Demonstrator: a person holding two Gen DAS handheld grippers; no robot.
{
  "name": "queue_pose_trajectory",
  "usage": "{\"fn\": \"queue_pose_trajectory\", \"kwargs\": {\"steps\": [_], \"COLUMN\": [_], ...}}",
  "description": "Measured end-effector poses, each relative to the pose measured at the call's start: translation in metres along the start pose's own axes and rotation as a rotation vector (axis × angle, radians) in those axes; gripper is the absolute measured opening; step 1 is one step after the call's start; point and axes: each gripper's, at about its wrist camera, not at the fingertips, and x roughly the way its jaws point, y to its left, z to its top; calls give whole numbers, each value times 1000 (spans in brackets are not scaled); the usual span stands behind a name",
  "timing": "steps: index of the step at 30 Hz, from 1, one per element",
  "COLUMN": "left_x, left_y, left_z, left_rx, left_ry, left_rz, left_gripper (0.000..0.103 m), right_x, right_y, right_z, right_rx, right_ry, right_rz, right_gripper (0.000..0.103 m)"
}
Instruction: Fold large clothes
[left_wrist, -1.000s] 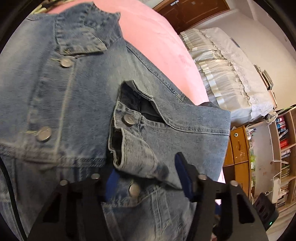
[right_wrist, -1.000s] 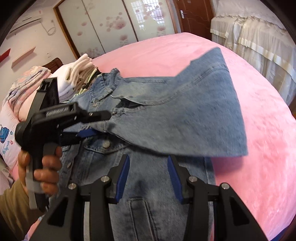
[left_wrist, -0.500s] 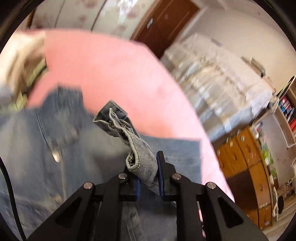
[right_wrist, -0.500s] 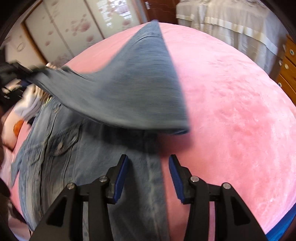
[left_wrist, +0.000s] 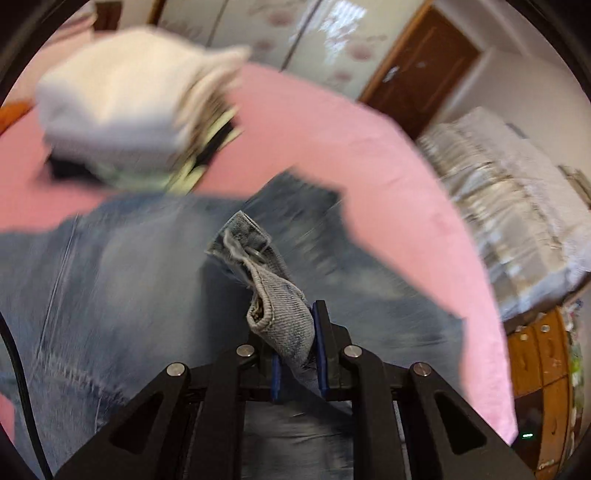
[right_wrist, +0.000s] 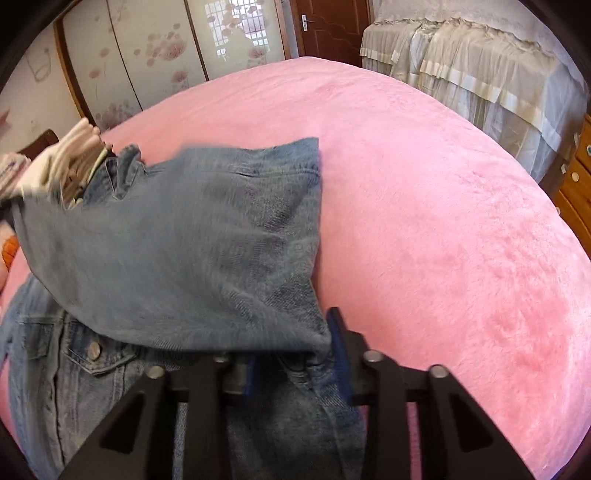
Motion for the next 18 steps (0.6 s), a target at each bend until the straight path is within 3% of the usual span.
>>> {"fn": "queue_pose_trajectory", "kwargs": {"steps": [4,6,9,10,11,15,17,18], "left_x": [35,34,22,19,14,0,4,11], "left_y": [45,52,59,62,64,69,69,69], "left_z": [-37,-48,-48,-46,-43,-17,2,11], "left_rx": [-79,-81,-100,-105,-107,-98,-97,-97], "left_ry": [119,119,137,140,132,95,100,109], "left_rz": [54,21,-56,-79,-102,-178,-176,-163], "left_gripper": [13,15,36,52,59,64,81,81], "right_x": [-3,-8,-21,-28,-36,-70,-79,-81], "right_y": [-5,-7,-10,-9,-9,-4,-2,-1], "right_z": [-6,-7,-5,-7,-8,-11,-8,-5], "right_rx": [14,23,19,12,2,-43,-51,-53], "right_ry": [10,25,39,37,29,-31,-53,-60], "right_rz": [-4,1,18,31,49,92,90,92], "right_gripper": [24,27,33,34,37,48,52,52]}}
